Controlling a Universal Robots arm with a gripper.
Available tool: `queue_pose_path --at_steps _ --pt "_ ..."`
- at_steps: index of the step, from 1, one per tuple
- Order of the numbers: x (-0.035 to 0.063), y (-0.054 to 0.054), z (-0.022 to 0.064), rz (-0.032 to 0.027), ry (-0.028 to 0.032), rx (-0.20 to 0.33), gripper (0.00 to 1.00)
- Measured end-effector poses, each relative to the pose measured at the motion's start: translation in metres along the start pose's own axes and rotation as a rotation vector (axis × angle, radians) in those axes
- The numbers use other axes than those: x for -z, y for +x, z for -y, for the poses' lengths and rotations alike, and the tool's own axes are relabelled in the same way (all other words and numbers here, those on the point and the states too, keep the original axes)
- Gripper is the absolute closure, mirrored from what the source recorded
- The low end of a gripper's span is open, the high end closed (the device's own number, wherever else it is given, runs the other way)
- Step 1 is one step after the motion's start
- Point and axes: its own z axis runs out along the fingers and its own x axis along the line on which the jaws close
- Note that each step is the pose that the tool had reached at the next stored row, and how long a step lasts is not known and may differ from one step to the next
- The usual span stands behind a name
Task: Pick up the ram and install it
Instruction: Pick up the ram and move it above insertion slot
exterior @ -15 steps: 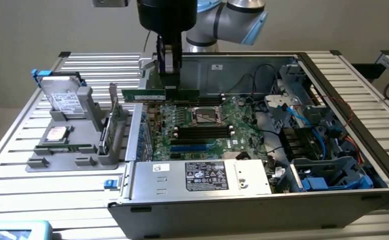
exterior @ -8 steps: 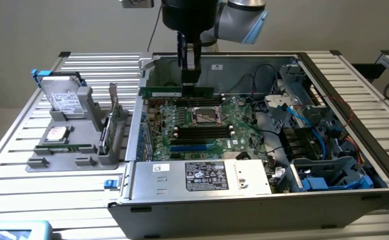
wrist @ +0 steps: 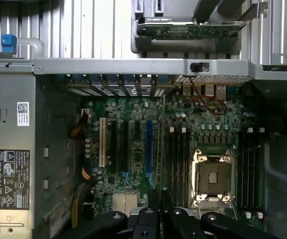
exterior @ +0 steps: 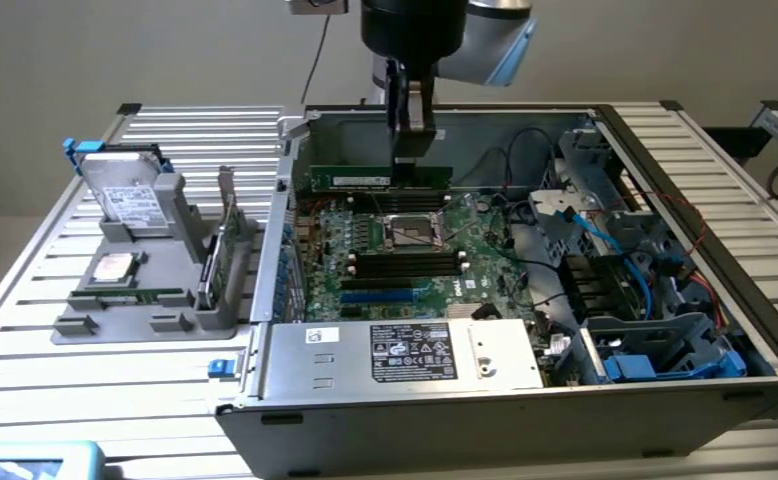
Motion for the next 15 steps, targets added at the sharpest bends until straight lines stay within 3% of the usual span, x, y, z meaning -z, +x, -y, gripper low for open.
queue_pose_path --at_steps 3,6,15 --pt "-0.0006 -0.004 0.0062 0.0002 0.0069 0.0 0.87" --pt "-0.0013 -0.005 0.0103 0.0014 0.0099 -0.001 0.87" --pt "-0.0034 -0.012 0.0129 0.0109 0.0205 -0.004 0.87"
